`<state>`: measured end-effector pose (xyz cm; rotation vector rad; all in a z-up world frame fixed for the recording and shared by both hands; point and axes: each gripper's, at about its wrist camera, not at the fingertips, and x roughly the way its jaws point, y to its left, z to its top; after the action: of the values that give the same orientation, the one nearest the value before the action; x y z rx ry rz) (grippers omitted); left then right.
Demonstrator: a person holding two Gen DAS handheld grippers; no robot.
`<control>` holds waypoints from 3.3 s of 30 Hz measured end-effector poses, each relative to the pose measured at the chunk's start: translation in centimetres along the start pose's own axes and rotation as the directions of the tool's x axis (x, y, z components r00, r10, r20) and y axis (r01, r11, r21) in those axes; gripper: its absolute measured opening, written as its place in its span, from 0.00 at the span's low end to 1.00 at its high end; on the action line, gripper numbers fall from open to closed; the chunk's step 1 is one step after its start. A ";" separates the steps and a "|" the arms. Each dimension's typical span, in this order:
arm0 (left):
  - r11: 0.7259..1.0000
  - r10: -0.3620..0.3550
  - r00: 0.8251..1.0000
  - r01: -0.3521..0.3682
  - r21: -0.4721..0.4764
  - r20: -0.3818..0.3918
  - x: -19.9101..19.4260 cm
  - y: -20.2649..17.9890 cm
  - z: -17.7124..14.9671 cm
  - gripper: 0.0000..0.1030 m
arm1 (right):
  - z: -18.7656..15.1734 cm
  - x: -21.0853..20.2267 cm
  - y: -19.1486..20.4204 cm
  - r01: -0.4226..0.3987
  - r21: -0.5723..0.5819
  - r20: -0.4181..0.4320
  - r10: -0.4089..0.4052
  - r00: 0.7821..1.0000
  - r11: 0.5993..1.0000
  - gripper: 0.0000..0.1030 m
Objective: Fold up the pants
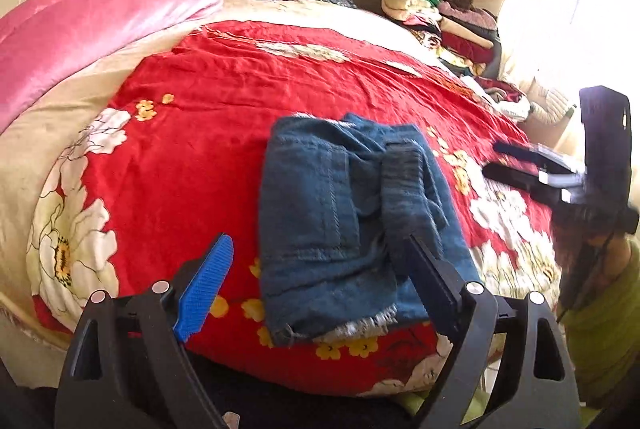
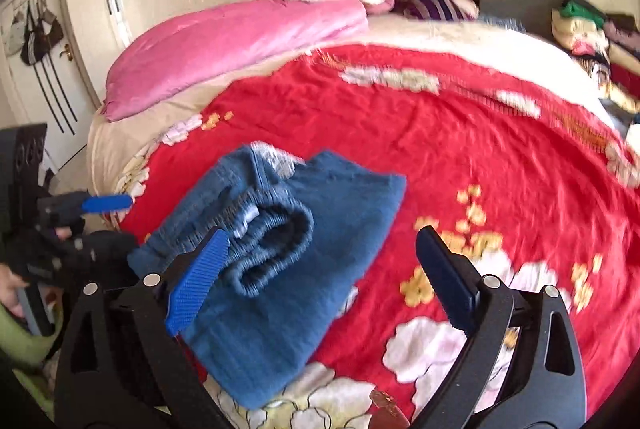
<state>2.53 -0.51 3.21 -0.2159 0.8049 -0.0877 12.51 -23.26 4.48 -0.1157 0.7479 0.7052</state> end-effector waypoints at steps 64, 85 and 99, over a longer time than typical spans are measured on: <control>0.993 0.107 0.986 -0.101 -0.055 0.125 0.1 1.2 5.2 0.94 | 3.7 0.7 1.8 0.011 -0.020 0.132 -0.008 0.991 1.000 0.88; 0.987 0.159 0.981 -0.154 -0.053 0.108 -5.8 0.2 -0.5 0.96 | -2.0 -5.7 4.7 0.105 -0.026 0.170 -0.099 0.980 0.994 0.91; 0.987 0.156 0.988 -0.154 -0.050 0.021 -3.2 0.5 -3.3 0.96 | -6.2 -2.4 4.7 0.140 0.001 0.000 -0.140 0.990 0.990 0.91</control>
<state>-2.01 -0.04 3.13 -0.1988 0.7972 0.0810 4.70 -23.07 2.19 -0.1656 0.7323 0.5716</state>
